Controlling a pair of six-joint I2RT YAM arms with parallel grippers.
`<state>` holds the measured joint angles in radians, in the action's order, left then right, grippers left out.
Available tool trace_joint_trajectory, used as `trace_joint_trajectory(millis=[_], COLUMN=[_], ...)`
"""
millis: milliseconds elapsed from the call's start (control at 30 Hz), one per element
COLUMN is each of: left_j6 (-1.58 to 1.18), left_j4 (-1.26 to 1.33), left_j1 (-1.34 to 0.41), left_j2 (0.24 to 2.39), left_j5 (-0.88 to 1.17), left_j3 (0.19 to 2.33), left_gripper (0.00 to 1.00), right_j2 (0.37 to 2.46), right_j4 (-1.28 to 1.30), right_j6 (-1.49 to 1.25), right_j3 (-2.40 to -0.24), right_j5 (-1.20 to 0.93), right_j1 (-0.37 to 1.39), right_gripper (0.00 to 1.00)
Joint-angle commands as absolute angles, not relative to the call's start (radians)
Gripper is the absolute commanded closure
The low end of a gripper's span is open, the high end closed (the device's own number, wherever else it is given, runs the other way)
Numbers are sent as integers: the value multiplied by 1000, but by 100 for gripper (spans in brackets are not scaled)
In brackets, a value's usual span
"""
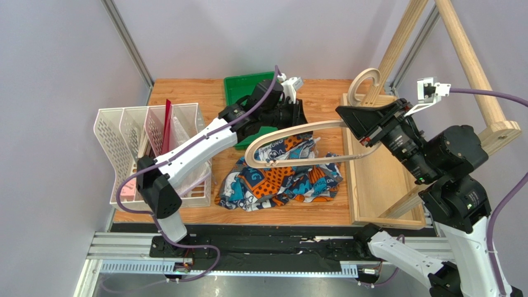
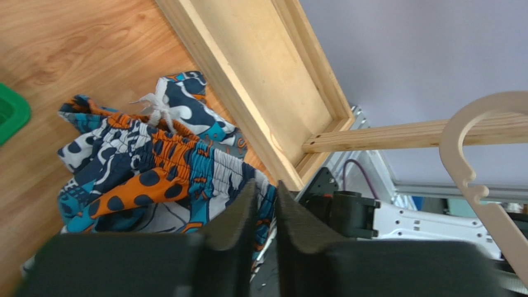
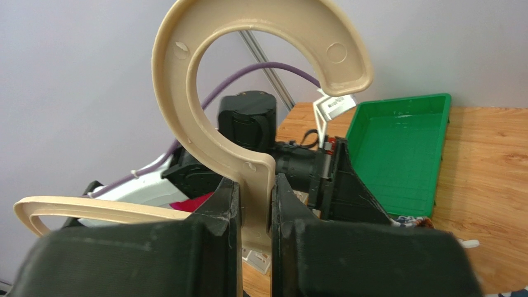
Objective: Remove the shorts from the hanger
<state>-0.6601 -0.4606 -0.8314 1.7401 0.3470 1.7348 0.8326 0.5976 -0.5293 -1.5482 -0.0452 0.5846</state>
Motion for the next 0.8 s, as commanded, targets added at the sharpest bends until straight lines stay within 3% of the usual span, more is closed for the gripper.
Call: trace_joint_trajectory(millis=[0,100,200,400,567,700,767], left_j6=[-606,-583,-568,-525,-566,-586,-595], left_j4=[-526,-566,-577,-683,-600,-555,-551], left_j1=[-831,-822,-805,-779,-779,-779,-788], left_j2=[1585,1475,1346,1125,947,948,982], left_j5=[312,261,242,225,264,349,409], left_j3=[1792,1732,1645,1543,1447,1465,1485], left_gripper=[39,23,19,18,18,19,24], right_j2=[841,844,842,851,865,890,903], right_j4=[587,586,586,624,666,689,698], right_j6=[-479,-459,-423,-330,-255,-222,-213], right_j3=[-1531,-1510,-1480,-1456,-1442,-1453,-1465], right_j5=[-54,-67,-86,-83,-17,-2,-2], right_j1=[583,584,583,584,584,584,583], right_gripper=[100,100,100,100,100,100,100])
